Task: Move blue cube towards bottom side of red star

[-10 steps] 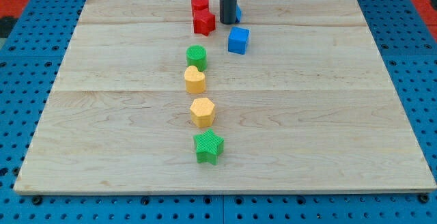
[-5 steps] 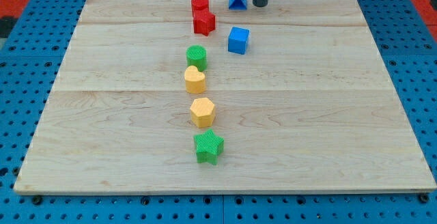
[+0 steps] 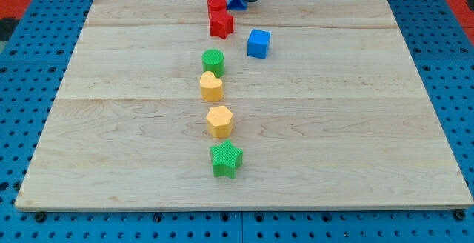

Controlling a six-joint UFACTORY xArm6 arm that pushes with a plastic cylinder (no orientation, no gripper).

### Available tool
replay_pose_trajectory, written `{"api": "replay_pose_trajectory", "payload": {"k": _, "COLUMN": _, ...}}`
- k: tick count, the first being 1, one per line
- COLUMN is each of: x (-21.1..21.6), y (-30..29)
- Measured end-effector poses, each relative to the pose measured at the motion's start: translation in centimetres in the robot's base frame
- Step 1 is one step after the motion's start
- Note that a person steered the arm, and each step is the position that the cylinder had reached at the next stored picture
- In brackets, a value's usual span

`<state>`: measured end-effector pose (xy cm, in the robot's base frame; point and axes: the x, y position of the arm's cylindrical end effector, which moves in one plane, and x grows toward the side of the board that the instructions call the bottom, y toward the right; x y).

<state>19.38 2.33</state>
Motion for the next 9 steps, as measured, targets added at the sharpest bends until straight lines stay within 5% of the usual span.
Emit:
{"api": "replay_pose_trajectory", "payload": {"k": 6, "x": 0.0, "y": -1.6}}
{"api": "replay_pose_trajectory", "payload": {"k": 8, "x": 9.6, "y": 5.2}}
{"api": "replay_pose_trajectory", "payload": {"k": 9, "x": 10.8, "y": 7.8}}
